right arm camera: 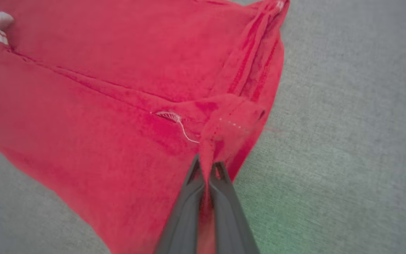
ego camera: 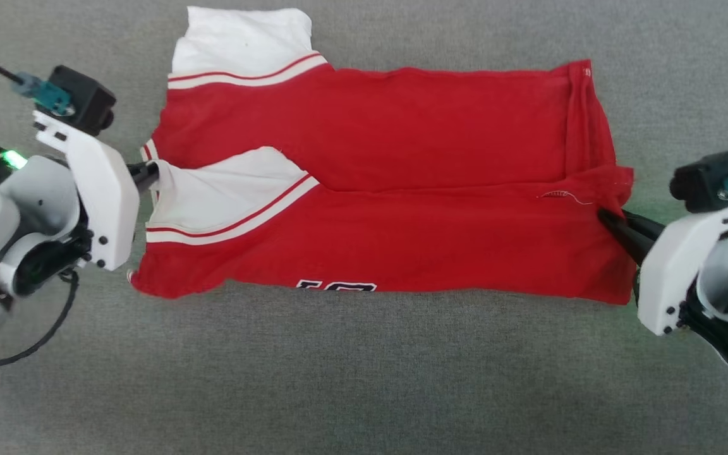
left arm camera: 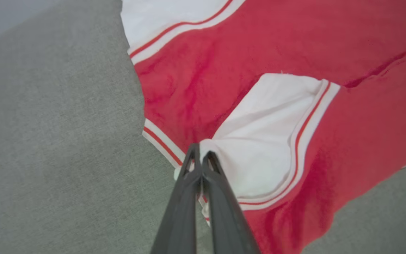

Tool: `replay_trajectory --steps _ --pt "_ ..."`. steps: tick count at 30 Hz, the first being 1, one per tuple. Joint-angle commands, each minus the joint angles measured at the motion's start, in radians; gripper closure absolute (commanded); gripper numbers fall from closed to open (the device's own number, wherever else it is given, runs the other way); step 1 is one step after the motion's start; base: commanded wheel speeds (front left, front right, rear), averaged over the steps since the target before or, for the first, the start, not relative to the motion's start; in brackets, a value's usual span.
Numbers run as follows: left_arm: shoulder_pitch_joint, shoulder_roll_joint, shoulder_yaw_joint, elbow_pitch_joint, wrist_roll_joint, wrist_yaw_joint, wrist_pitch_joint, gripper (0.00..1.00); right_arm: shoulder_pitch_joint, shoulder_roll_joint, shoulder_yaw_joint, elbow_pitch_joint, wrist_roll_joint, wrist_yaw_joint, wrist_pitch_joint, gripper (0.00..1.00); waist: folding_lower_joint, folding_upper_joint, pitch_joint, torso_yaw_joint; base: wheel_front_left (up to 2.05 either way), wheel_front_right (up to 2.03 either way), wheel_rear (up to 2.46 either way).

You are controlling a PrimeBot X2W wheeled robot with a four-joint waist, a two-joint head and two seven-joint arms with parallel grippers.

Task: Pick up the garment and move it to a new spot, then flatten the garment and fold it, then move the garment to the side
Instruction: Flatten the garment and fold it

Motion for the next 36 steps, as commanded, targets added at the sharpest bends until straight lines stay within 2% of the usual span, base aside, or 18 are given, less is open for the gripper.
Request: replay_trajectory --steps 1,7,8,9,10,11,12,16,19,25,30,36 --pt "-0.014 -0.022 -0.006 0.044 -0.003 -0.021 0.003 1.00 -0.027 0.004 0.010 0.036 0.003 0.000 -0.005 1.00 0.0000 0.0001 0.019 -0.007 0.00 0.00 0.00" --pt "-0.026 -0.122 -0.030 0.249 -0.023 -0.096 0.010 1.00 -0.103 0.018 0.084 0.164 0.028 0.000 -0.026 1.00 0.0000 0.0001 0.041 -0.011 0.00 0.00 0.00" --pt "-0.027 -0.135 -0.029 0.275 -0.030 -0.104 0.013 1.00 -0.112 0.019 0.097 0.180 0.030 0.000 -0.025 0.96 0.0000 0.0001 0.042 -0.012 0.00 0.00 0.00" --pt "-0.032 -0.144 -0.029 0.303 -0.028 -0.108 0.015 0.94 -0.119 0.014 0.112 0.192 0.030 0.000 -0.022 0.84 0.0000 0.0001 0.042 -0.013 0.00 0.00 0.00" --pt "-0.035 -0.151 -0.028 0.327 -0.035 -0.112 0.017 0.68 -0.129 0.014 0.123 0.202 0.033 0.000 -0.024 0.74 0.0000 0.0001 0.042 -0.014 0.00 0.00 0.00" --pt "-0.037 -0.156 -0.025 0.345 -0.040 -0.114 0.017 0.20 -0.136 0.014 0.129 0.211 0.037 0.000 -0.027 0.60 0.0000 0.0001 0.041 -0.014 0.00 0.00 0.00" --pt "-0.039 -0.159 -0.020 0.360 -0.047 -0.116 0.014 0.00 -0.144 0.010 0.134 0.215 0.036 0.000 -0.030 0.00 0.0000 0.0001 0.038 -0.014 0.00 0.00 0.00" --pt "-0.053 -0.165 -0.010 0.385 -0.068 -0.121 0.026 0.00 -0.150 -0.004 0.136 0.200 0.041 0.000 -0.040 0.00 0.0000 0.0001 0.020 -0.011 0.00 0.00 0.00" --pt "-0.053 -0.149 -0.005 0.375 -0.081 -0.099 0.046 0.00 -0.133 -0.015 0.115 0.162 0.043 0.000 -0.062 0.00 0.0000 0.0001 0.001 -0.005 0.00 0.00 0.00" --pt "-0.018 -0.075 -0.009 0.246 -0.095 -0.020 0.118 0.00 -0.068 0.006 0.008 0.068 0.006 0.000 -0.129 0.00 0.0000 0.0001 -0.030 -0.001 0.00 0.00 0.00" --pt "0.032 -0.008 -0.012 0.065 -0.113 0.068 0.149 0.00 0.003 0.074 -0.117 -0.023 -0.080 0.000 -0.215 0.00 0.0000 0.0001 -0.037 -0.004 0.00 0.00 0.00" --pt "0.100 0.053 -0.018 -0.083 -0.147 0.170 0.172 0.00 0.083 0.220 -0.252 -0.127 -0.210 0.000 -0.307 0.00 0.0000 0.0001 -0.033 -0.026 0.00 0.00 0.00"
